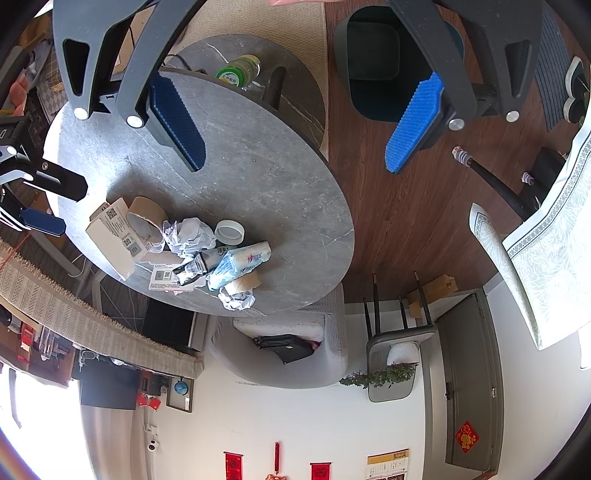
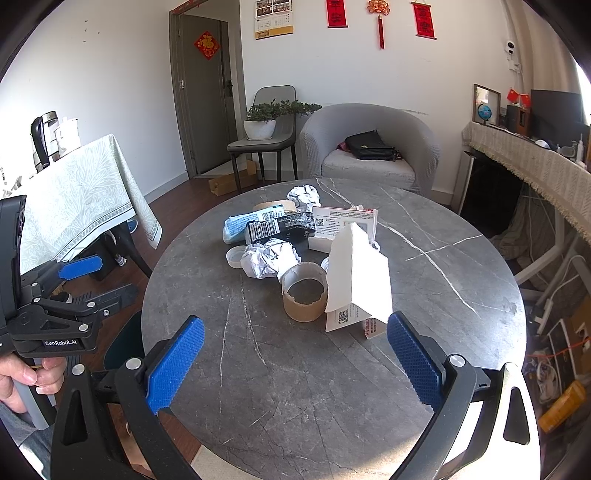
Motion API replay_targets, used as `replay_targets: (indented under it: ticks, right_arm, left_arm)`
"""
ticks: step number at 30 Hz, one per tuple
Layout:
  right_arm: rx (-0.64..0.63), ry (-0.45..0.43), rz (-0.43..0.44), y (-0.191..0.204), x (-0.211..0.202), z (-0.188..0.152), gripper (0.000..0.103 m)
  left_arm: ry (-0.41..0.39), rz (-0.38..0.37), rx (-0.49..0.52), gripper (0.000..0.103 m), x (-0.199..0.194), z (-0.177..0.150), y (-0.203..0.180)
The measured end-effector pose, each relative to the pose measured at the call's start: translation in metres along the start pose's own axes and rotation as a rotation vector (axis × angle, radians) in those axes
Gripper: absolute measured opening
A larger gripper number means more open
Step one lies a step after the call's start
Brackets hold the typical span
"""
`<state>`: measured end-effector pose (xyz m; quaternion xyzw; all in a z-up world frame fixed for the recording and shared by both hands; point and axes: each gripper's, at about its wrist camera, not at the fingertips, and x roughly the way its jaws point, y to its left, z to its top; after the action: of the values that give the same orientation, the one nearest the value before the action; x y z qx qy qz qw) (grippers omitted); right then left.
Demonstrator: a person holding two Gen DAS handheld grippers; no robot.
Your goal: Collect trash
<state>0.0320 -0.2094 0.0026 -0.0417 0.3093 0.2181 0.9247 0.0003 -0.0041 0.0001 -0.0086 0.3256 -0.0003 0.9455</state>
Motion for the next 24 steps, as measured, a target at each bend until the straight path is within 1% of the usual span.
replay_targets:
  ticks: [16, 24]
  right_arm:
    - [0.005, -0.003, -0.001, -0.0024, -0.0011, -0.0003, 0.099]
    - [0.008, 0.001, -0.019, -0.0056, -0.0011, 0.0009, 0.099]
  left_arm:
    - [0.001, 0.0, 0.001, 0.1, 0.0002, -0.0009, -0.0019]
    - [-0.008, 0.003, 0.014, 0.1, -0.0012, -0.0016, -0.0049]
